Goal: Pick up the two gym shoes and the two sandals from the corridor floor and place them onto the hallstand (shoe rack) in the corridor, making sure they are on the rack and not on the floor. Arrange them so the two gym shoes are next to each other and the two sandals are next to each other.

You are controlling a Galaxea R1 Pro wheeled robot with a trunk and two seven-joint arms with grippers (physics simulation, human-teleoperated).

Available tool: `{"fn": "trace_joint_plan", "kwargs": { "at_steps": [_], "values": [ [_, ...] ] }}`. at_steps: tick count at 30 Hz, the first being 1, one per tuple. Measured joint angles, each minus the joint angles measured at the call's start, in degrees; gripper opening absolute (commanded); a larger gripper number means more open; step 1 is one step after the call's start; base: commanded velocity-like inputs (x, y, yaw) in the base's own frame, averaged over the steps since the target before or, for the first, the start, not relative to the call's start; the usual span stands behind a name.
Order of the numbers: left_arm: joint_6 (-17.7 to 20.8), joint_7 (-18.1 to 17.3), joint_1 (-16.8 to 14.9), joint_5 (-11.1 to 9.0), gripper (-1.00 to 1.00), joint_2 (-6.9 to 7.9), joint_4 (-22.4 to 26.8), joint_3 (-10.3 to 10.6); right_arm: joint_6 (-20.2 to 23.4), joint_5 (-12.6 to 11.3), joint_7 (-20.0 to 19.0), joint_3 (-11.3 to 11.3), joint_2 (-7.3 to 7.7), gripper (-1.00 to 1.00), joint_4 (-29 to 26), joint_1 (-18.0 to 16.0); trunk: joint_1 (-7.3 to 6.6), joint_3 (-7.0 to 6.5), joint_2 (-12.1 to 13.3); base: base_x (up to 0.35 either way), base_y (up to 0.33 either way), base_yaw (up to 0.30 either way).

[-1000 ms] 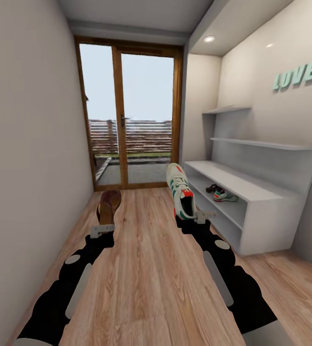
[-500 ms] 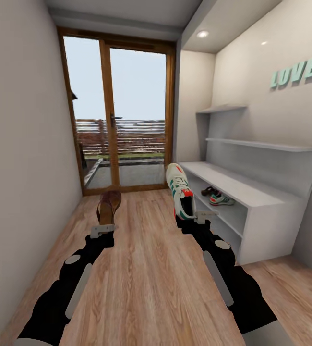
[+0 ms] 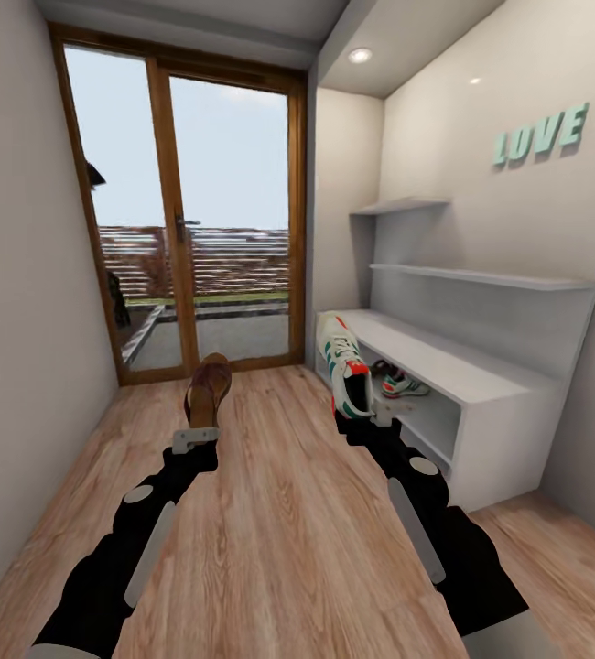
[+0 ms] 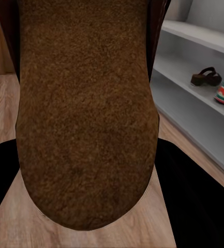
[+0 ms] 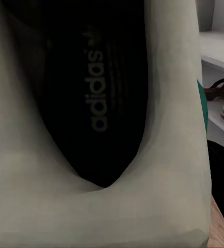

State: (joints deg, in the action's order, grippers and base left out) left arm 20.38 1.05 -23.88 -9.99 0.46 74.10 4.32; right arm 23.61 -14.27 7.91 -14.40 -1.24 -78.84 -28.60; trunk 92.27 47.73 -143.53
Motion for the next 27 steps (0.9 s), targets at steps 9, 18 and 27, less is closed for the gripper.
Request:
{"fn": "trace_joint_plan", "kwargs": {
  "at_steps": [9, 18, 27],
  "values": [
    [0.0, 0.0, 0.0, 0.0, -1.0, 0.0, 0.0, 0.0, 0.0, 0.0, 0.0, 0.0, 0.0, -1.0, 0.0, 0.0, 0.0, 0.0, 0.0, 0.344, 0.09, 0.0],
    [0.0, 0.0, 0.0, -0.1, -1.0, -0.05, 0.0, 0.0, 0.0, 0.0, 0.0, 0.0, 0.0, -1.0, 0.0, 0.0, 0.0, 0.0, 0.0, 0.344, 0.04, 0.0],
    [0.0, 0.0, 0.0, -0.1, -1.0, -0.03, 0.0, 0.0, -0.1, 0.0, 0.0, 0.0, 0.0, -1.0, 0.0, 0.0, 0.0, 0.0, 0.0, 0.331, 0.111, 0.0]
  ]
}}
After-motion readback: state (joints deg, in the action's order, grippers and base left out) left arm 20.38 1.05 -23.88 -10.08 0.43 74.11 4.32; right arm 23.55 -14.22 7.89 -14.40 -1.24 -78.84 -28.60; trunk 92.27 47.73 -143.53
